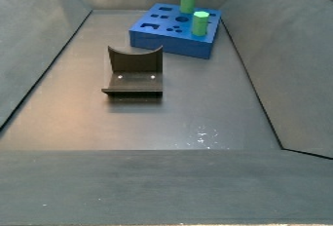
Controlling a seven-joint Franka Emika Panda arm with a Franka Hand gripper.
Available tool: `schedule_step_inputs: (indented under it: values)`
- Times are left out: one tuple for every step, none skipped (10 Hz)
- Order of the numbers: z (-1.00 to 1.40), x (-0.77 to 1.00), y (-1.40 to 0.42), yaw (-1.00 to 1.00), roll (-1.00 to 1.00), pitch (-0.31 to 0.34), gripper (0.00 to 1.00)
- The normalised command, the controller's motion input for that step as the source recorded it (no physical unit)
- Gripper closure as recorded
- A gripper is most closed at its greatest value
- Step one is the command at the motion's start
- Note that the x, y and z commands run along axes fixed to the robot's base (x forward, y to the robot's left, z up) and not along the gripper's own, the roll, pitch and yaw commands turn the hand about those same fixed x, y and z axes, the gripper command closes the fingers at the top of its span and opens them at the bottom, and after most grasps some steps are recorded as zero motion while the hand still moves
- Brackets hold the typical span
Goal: Pick up the square-circle object. Move up. Place the square-circle object on the fixture. Regrasp the square-circle object. Rotate the square-circle object. Move to above the board. Insert the square-circle object.
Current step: Move to above the board, then insert the square-circle object.
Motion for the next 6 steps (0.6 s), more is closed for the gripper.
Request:
schedule_step_inputs:
  values:
    - [0.05,0.22,-0.37,0.01,0.07,0.166,1.0]
    - [0.03,0.17,-0.22,0.01,0.07,0.163,1.0]
    - [0.0,0.0,0.0,0.0,0.0,-0.01,1.0]
    - [-0.37,-0.4,-0.25,0.0,0.0,-0.034,1.0]
    - [-0.84,-0.19,-0.15,0.02,0.0,0.003,1.0]
    - [-0.91,-0.07,-0.14,0.02,0.0,0.003,1.0]
